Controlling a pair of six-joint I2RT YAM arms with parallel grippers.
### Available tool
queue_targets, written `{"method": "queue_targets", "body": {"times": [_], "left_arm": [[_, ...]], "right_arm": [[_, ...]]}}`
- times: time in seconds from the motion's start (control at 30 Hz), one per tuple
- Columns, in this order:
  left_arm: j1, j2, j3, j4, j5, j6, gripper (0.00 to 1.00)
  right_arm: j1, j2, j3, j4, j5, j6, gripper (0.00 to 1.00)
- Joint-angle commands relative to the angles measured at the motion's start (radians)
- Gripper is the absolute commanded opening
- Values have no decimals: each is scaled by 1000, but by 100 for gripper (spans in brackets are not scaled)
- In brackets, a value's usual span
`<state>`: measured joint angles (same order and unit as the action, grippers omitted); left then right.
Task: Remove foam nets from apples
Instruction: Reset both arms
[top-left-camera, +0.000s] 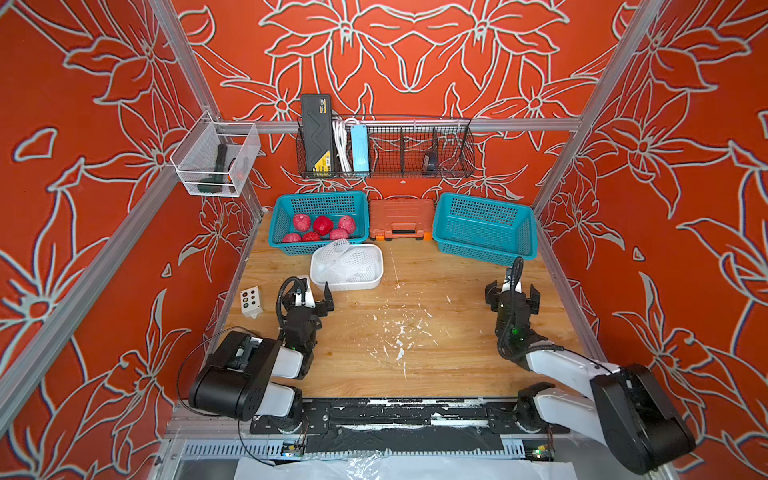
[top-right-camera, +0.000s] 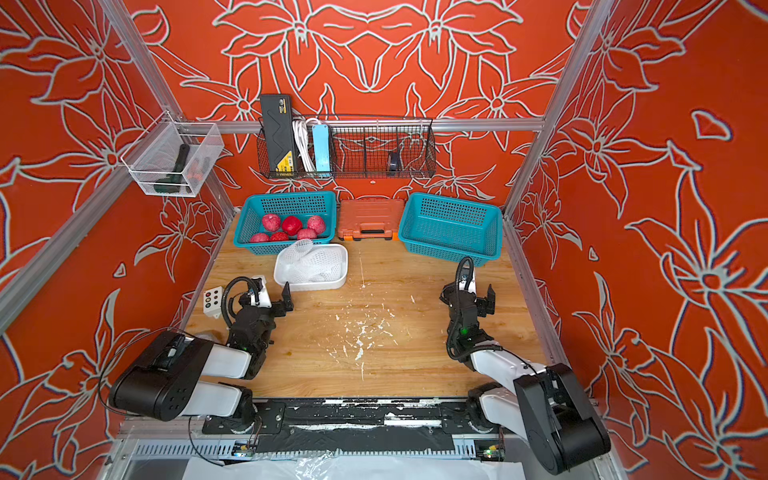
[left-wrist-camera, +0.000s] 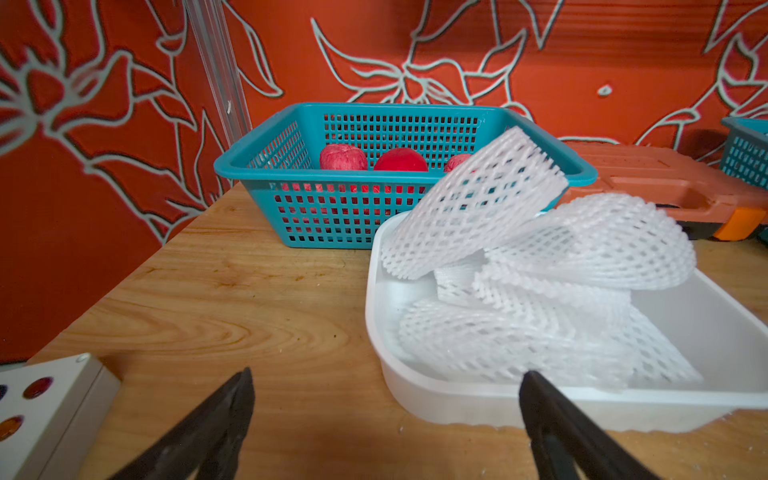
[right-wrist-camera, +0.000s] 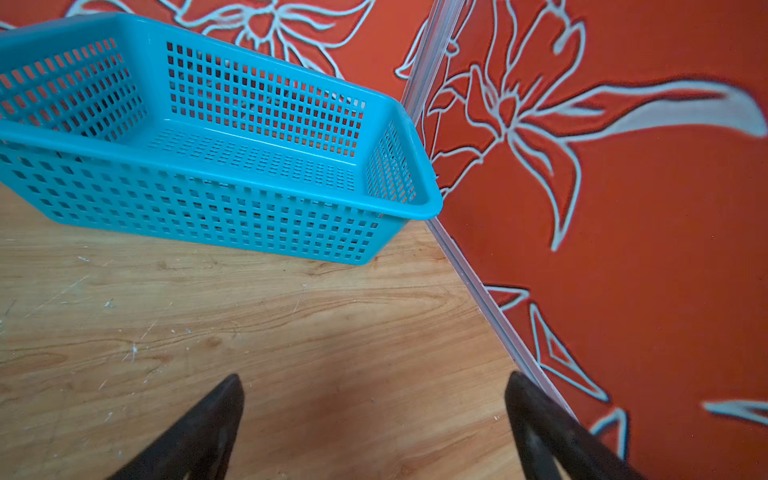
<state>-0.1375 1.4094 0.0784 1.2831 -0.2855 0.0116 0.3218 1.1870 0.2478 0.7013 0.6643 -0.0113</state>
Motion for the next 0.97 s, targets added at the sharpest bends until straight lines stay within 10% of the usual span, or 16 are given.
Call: {"method": "queue_targets", "body": {"times": [0.0,0.47,0.93], "left_arm": [[11,5,10,-4,18,9,97],[30,0,24,-38,48,-5,97],[58,0,38,-66,101,-13,97]], "right_arm": [[-15,68,25,93,34,-55,98],[-242,233,79,115,-405,26,98],[-253,220,74,94,-430,25,98]]}}
